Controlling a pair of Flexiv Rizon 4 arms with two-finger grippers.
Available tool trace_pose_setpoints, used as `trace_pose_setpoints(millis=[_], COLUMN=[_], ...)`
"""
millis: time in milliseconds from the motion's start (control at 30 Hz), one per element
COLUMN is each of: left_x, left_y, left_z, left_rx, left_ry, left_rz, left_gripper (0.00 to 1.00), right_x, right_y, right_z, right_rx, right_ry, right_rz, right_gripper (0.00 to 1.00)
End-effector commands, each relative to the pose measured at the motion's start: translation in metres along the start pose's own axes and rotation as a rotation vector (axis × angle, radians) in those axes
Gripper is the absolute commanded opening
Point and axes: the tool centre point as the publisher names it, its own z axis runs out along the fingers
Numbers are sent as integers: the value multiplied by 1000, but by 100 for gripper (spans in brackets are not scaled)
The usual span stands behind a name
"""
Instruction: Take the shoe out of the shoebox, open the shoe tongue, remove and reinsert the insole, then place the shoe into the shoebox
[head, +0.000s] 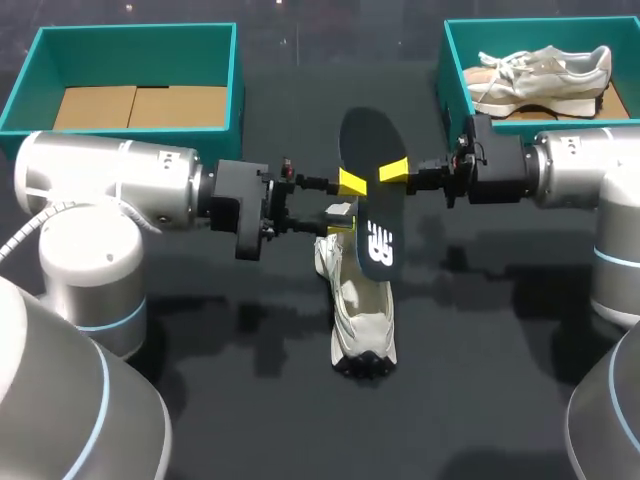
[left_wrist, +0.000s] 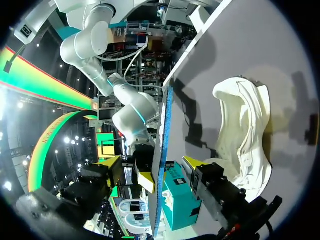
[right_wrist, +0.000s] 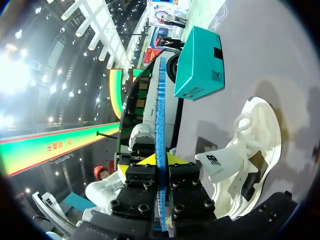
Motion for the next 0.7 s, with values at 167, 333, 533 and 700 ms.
trace_pose_setpoints(millis=[167,333,533,700], left_x=[-7,-14,-17,-17], left_y=[-1,9,12,12], left_z=[-56,-68,-73,-73], left_rx=[-28,68,118,118], left_ry=[49,260,380,380], left_rz=[-31,-196,-223,-223], left_gripper=[100,100,100,100], right_x=[-3,-4,-6,-6], right_y=[-5,-7,-7,-7], right_z=[-4,-4,-3,-3], right_rx=[9,19,22,22], right_ry=[-9,-11,-10,-10], right_rz=[14,18,25,25], right_gripper=[0,0,0,0])
